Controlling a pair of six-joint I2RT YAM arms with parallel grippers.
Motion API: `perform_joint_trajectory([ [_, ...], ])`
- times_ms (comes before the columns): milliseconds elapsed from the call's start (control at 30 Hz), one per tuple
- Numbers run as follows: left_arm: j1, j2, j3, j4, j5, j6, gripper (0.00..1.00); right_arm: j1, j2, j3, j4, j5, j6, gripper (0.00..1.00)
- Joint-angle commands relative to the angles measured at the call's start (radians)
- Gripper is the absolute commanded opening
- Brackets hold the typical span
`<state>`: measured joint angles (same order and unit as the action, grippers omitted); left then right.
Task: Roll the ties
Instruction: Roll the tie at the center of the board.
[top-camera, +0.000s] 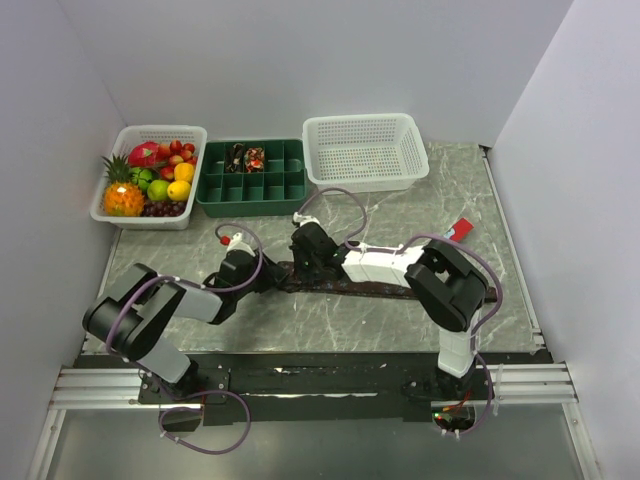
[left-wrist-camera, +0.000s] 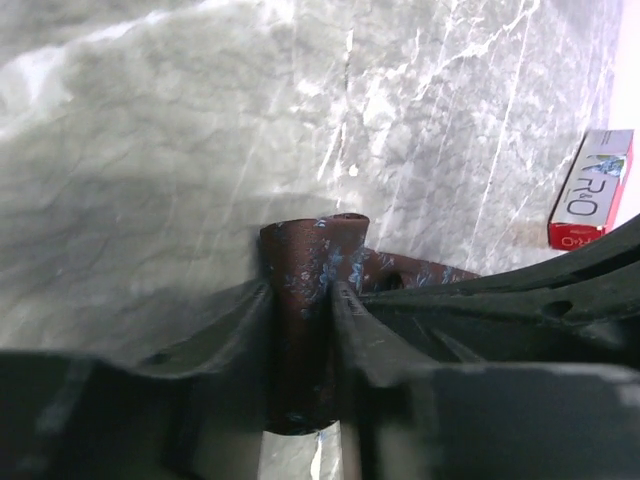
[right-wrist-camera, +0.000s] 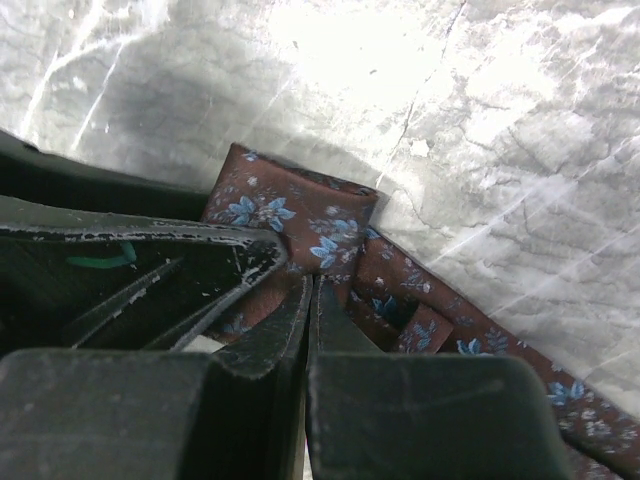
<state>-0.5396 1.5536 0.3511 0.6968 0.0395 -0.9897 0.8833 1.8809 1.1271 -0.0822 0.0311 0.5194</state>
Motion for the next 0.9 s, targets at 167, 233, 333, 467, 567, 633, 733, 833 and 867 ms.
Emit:
perform_joint_trajectory([
  [167,-0.011,-0.133,0.014,-0.164,0.008,0.038,0.02,0.025,0.061,-0.003,-0.036,-0.026,0.013,0.0],
  [233,-0.011,-0.194,0.037,-0.273,-0.015,0.062,0.01,0.028,0.073,0.02,-0.021,-0.077,-0.001,0.0],
  [333,-0.013,-0.26,0.09,-0.405,-0.036,0.121,0.01,0.028,0.078,0.054,0.002,-0.127,-0.01,0.0],
  [467,-0.011,-0.299,0.152,-0.517,-0.085,0.196,0.01,0.026,0.078,0.082,0.062,-0.177,-0.002,0.0],
  [567,-0.014,-0.285,0.187,-0.572,-0.084,0.235,0.01,0.028,0.09,0.108,0.078,-0.21,0.004,0.0],
  [633,-0.017,-0.271,0.204,-0.588,-0.092,0.25,0.01,0.028,0.095,0.117,0.106,-0.224,0.014,0.0],
  [733,-0.029,-0.271,0.224,-0.615,-0.11,0.272,0.01,0.028,0.093,0.114,0.147,-0.237,0.025,0.0],
  [833,-0.056,-0.257,0.256,-0.658,-0.148,0.296,0.01,0.026,0.109,0.144,0.145,-0.244,0.021,0.0],
  [867,-0.062,-0.25,0.267,-0.674,-0.164,0.313,0.01,0.026,0.113,0.155,0.138,-0.247,0.018,0.0],
])
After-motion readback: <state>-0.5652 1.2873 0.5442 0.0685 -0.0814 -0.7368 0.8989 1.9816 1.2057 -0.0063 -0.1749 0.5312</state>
